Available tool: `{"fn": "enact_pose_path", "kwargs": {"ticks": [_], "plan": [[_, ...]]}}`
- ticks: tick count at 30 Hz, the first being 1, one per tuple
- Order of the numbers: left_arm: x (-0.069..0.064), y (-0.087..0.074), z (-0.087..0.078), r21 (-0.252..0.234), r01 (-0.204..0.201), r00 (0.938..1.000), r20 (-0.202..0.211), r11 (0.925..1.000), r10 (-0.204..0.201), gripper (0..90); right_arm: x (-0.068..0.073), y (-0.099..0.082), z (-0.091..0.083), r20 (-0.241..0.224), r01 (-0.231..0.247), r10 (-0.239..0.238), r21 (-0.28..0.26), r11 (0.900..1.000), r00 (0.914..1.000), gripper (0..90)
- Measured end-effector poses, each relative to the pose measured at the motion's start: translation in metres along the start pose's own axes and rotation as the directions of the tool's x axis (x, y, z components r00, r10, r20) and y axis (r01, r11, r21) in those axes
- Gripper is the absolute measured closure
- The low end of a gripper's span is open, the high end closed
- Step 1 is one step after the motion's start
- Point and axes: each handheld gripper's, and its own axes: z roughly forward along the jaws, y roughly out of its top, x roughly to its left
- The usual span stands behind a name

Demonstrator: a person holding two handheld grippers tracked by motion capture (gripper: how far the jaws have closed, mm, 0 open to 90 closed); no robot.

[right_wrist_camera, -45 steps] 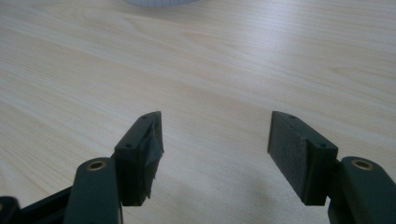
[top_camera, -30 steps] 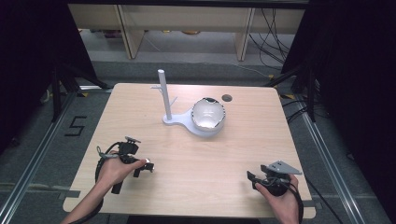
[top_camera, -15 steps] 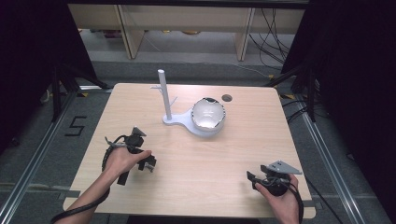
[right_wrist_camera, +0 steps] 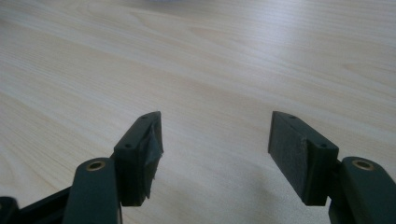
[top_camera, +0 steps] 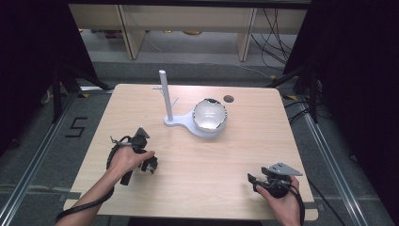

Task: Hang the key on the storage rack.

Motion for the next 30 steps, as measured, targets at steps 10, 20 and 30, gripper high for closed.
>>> {"fn": "enact_pose_path", "kwargs": {"ticks": [10, 20, 30], "plan": [[-0.003, 0.002, 0.001, 0.010, -0.029, 0.9990, -0.033, 0.9995, 0.029, 40.1, -0.003, 0.000, 0.000, 0.015, 0.043, -0.043, 0.005, 0.9990, 0.9989, 36.2], [-0.011, -0.004, -0.001, 0.065, -0.142, 0.9862, -0.077, 0.9878, 0.146, 61.3, -0.002, 0.000, -0.001, -0.001, 0.029, -0.029, 0.015, 0.9995, 0.9996, 36.2], [-0.012, -0.006, -0.004, 0.082, -0.210, 0.9753, -0.052, 0.9742, 0.215, 54.6, -0.002, 0.000, 0.000, 0.001, 0.039, -0.039, 0.015, 0.9991, 0.9992, 35.8]]}}
